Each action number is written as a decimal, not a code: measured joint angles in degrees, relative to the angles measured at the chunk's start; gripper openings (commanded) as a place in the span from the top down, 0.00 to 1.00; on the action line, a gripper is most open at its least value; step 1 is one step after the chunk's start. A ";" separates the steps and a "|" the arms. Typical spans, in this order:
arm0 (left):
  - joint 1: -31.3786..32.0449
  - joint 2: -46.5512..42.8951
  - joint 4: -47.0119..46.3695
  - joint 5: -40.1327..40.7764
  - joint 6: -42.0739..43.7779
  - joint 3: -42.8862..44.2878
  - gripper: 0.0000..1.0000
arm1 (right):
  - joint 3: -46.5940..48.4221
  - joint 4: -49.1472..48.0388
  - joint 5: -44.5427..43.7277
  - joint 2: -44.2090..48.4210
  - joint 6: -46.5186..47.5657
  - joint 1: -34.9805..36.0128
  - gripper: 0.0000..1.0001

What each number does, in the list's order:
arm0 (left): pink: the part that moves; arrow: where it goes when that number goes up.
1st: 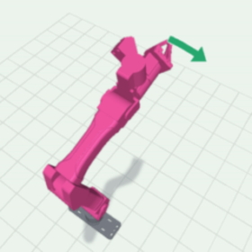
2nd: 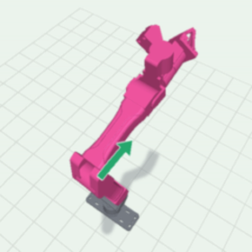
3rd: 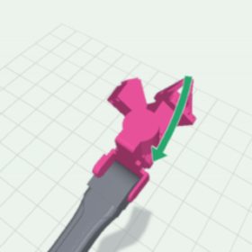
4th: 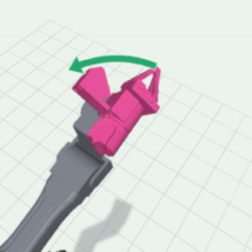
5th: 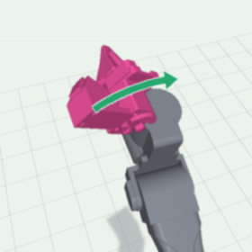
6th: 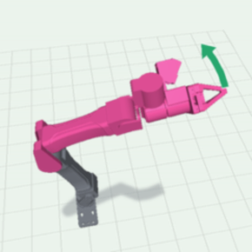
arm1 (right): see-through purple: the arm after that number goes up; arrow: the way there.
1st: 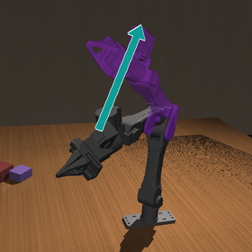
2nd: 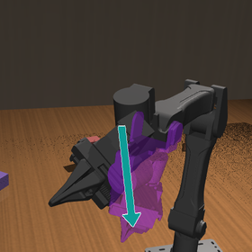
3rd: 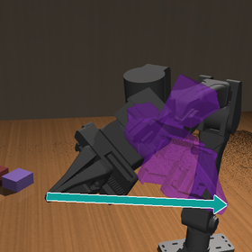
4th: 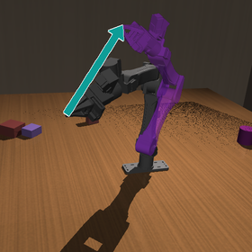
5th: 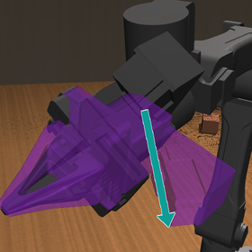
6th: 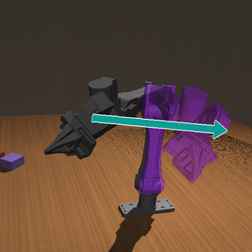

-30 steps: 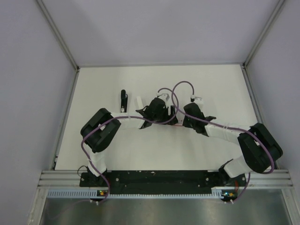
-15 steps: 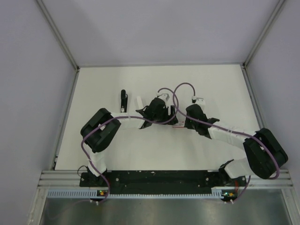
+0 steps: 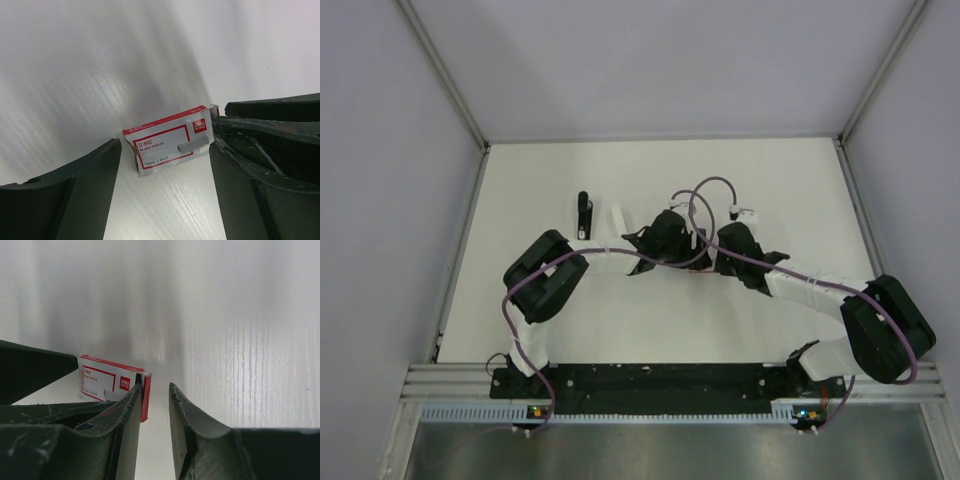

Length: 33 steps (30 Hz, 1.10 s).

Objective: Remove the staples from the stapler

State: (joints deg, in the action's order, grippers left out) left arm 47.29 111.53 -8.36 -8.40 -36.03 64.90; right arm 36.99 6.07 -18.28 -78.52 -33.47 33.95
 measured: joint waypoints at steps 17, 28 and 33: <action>2.75 2.14 5.40 5.51 2.56 4.79 0.24 | 0.00 0.37 0.13 0.00 0.09 -0.02 0.69; 3.39 3.41 5.92 8.72 3.45 6.56 0.24 | -0.66 1.42 0.09 1.66 0.28 -0.26 0.67; 3.43 3.41 5.88 8.90 3.54 6.56 0.23 | -1.01 1.86 0.07 4.22 0.22 -1.16 0.67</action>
State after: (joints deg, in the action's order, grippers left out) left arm 50.72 114.93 -2.48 0.49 -32.49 71.46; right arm 35.99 7.92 -18.22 -74.30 -33.26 32.80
